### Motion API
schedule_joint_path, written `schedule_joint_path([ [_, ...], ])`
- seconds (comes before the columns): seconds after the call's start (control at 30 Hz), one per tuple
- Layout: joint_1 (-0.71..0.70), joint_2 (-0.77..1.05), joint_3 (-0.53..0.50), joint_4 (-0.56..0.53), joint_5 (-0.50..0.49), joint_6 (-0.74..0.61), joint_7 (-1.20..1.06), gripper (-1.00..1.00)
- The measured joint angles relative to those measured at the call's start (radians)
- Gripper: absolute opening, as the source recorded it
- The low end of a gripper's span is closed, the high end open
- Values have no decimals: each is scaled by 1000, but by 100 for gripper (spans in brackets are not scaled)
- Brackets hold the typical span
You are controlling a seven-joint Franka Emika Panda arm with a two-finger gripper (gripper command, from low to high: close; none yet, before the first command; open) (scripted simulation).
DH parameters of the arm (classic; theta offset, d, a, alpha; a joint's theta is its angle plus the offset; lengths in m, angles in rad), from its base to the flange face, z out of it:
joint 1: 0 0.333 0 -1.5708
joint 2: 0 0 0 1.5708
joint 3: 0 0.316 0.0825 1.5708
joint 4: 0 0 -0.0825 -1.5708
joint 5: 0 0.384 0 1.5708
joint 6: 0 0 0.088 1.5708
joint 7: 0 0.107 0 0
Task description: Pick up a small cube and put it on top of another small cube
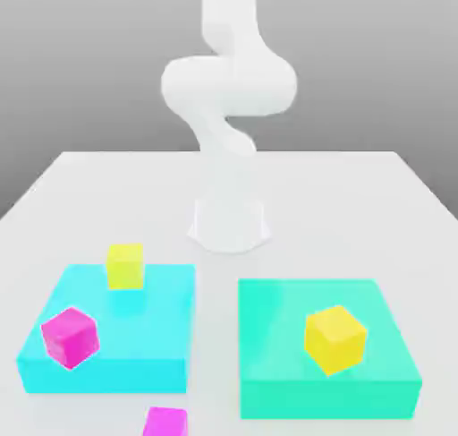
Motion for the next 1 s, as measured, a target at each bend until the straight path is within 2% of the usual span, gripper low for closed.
schedule_joint_path([
  [0.57, -13, 622, -68, -21, 43, 204, -67, 0],
  [1.0, -58, 1093, -73, -24, 75, 385, -114, 0],
])
